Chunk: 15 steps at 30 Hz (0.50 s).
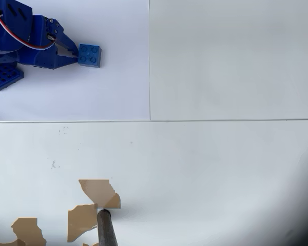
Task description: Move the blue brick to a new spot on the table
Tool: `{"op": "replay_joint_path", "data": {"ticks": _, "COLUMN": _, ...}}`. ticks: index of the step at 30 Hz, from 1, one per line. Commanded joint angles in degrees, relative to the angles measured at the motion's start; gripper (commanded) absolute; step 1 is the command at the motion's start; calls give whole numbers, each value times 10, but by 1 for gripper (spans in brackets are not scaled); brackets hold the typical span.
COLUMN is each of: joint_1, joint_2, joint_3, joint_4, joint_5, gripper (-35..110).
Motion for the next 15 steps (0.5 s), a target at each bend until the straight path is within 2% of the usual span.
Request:
{"op": "replay_joint_path", "data": {"ticks": 1, "joint_1": 10, "joint_2": 3, "joint_3": 18, "joint_4": 2, "joint_5": 3, "gripper": 1}}
{"op": "replay_joint_path", "data": {"ticks": 15, "joint_1": 19, "joint_2": 3, "joint_3": 18, "joint_4": 2, "joint_5": 3, "gripper": 0}}
